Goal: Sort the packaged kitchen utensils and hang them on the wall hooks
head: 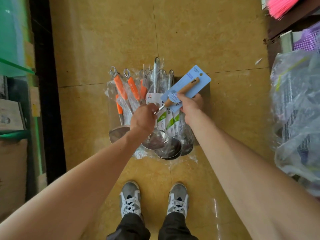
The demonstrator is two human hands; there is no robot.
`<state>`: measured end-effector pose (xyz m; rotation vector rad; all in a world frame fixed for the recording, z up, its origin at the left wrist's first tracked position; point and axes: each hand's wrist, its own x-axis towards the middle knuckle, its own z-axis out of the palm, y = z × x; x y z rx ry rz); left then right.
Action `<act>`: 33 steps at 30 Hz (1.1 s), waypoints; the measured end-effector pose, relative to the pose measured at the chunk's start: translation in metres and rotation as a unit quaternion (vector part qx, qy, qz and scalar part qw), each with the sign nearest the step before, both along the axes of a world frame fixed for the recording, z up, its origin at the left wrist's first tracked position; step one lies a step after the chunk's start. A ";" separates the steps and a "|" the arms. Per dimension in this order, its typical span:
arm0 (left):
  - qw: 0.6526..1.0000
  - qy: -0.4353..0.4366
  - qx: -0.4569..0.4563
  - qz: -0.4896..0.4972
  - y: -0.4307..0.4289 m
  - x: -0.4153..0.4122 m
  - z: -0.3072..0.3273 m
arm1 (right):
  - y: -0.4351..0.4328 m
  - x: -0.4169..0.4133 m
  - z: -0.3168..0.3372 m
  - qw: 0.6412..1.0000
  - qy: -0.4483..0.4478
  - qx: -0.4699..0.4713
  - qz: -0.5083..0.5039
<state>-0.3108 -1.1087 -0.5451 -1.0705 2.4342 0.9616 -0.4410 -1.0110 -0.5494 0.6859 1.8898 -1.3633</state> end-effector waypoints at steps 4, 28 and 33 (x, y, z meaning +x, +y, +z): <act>1.000 -0.002 0.001 0.010 0.001 0.008 0.006 | 0.007 0.004 0.006 0.998 0.039 0.036 0.041; 0.896 0.219 -0.186 -0.338 0.093 -0.146 0.386 | 0.178 -0.043 0.360 0.816 0.437 0.323 0.196; 0.843 0.277 -0.176 -0.426 0.181 -0.160 0.481 | 0.267 -0.028 0.452 0.810 0.440 0.372 0.112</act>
